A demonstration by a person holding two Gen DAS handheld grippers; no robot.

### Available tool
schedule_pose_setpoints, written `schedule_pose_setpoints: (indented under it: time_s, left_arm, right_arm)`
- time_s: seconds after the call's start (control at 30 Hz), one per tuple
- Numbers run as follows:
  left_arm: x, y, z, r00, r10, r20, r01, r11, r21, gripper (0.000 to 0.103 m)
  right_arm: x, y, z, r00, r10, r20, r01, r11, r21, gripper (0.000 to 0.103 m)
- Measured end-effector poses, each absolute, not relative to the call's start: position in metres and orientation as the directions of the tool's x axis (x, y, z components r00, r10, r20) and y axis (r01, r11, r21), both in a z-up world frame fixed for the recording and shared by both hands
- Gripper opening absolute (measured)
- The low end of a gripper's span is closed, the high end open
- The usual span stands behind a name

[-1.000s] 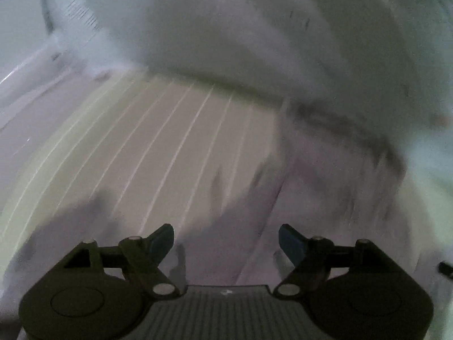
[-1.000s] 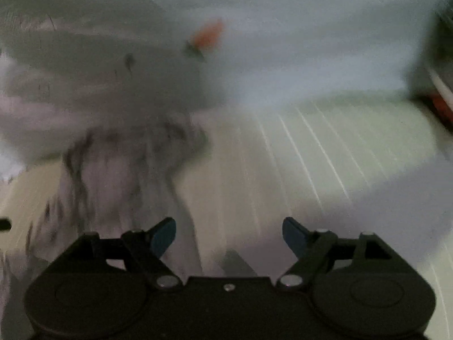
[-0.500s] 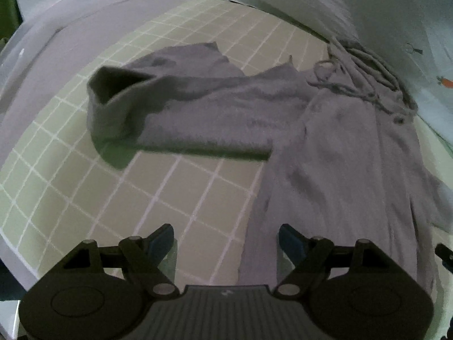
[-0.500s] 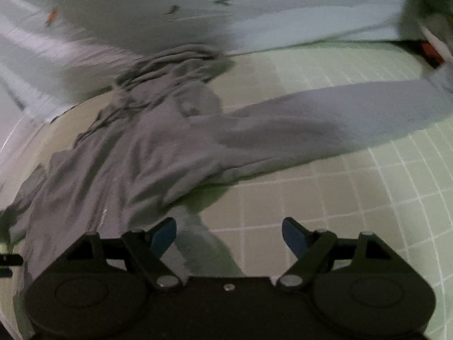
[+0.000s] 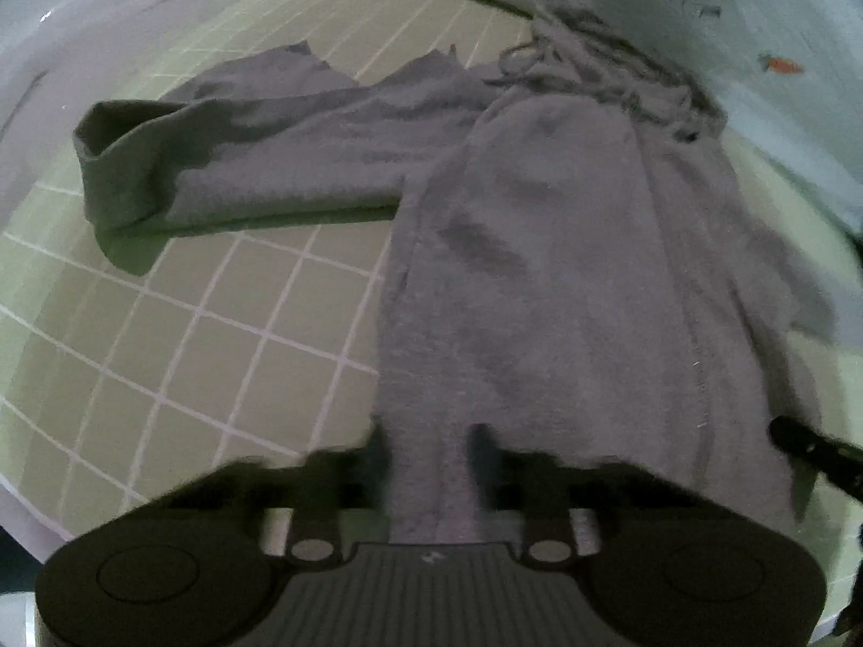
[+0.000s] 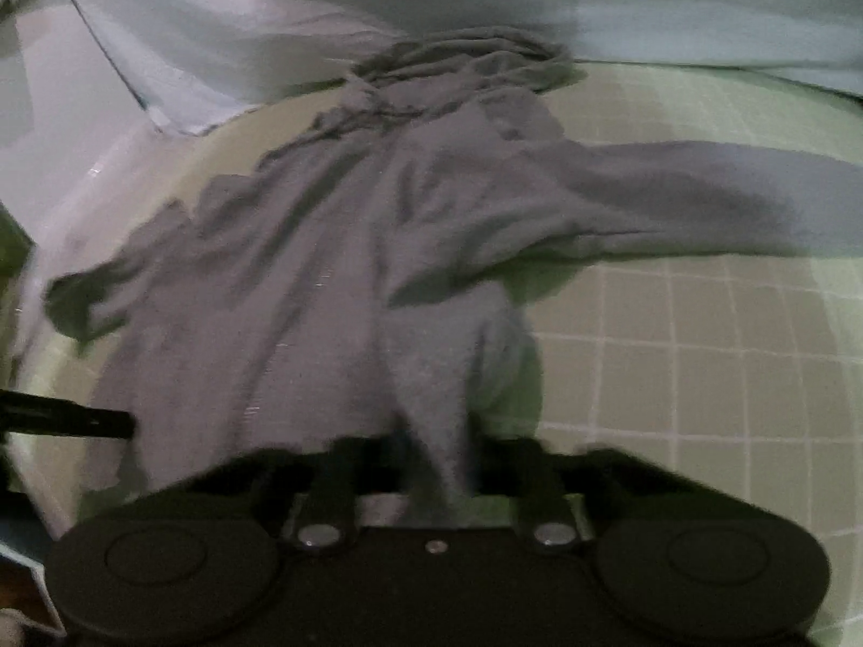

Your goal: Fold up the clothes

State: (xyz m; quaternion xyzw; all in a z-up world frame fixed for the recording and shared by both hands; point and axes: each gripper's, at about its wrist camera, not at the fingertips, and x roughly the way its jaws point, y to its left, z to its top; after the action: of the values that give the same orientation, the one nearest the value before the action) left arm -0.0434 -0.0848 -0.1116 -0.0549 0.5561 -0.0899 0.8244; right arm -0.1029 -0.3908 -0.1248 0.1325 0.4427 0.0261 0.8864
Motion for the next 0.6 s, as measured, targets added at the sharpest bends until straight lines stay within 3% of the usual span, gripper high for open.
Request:
schedule_pose_setpoints:
  time_s: [0.1,0.23,0.37,0.43,0.5,0.57,0.6]
  left_arm:
    - [-0.044,-0.078,-0.101,0.387,-0.243,-0.890,0.064,0.969,-0.237,0.016]
    - [-0.026,-0.069,-0.062,0.476,-0.301,-0.826,0.033,0.945,-0.326,0.015]
    - [0.037,-0.063,-0.024,0.627,-0.264,-0.733,-0.012,0.937,-0.348,0.017]
    - [0.070,-0.054,-0.015,0.686,-0.206,-0.697,-0.074,0.934,-0.349,0.034]
    - [0.096,-0.052,-0.007,0.695,-0.118,-0.709,-0.123,0.953,-0.278,0.049]
    - [0.096,-0.051,-0.002,0.704,-0.082,-0.705,-0.118,0.966,-0.230,0.070]
    - [0.089,-0.048,-0.005,0.722,-0.103,-0.684,-0.086,0.968,-0.238,0.081]
  right_arm:
    - [-0.107,-0.390,-0.110,0.620,0.165,-0.767,0.072,0.962,0.265,0.011]
    - [-0.095,-0.395,-0.074,0.659,0.224,-0.717,0.048,0.940,0.338,0.011]
    - [-0.039,-0.405,-0.039,0.754,0.206,-0.624,0.083,0.912,0.401,0.011]
    - [0.000,-0.413,-0.023,0.810,0.164,-0.562,0.127,0.888,0.442,0.018]
    - [0.037,-0.417,-0.013,0.824,0.073,-0.561,0.212,0.880,0.426,0.048]
    - [0.049,-0.416,-0.003,0.815,-0.036,-0.579,0.291,0.889,0.354,0.050]
    - [0.044,-0.414,-0.001,0.825,-0.054,-0.562,0.293,0.892,0.344,0.060]
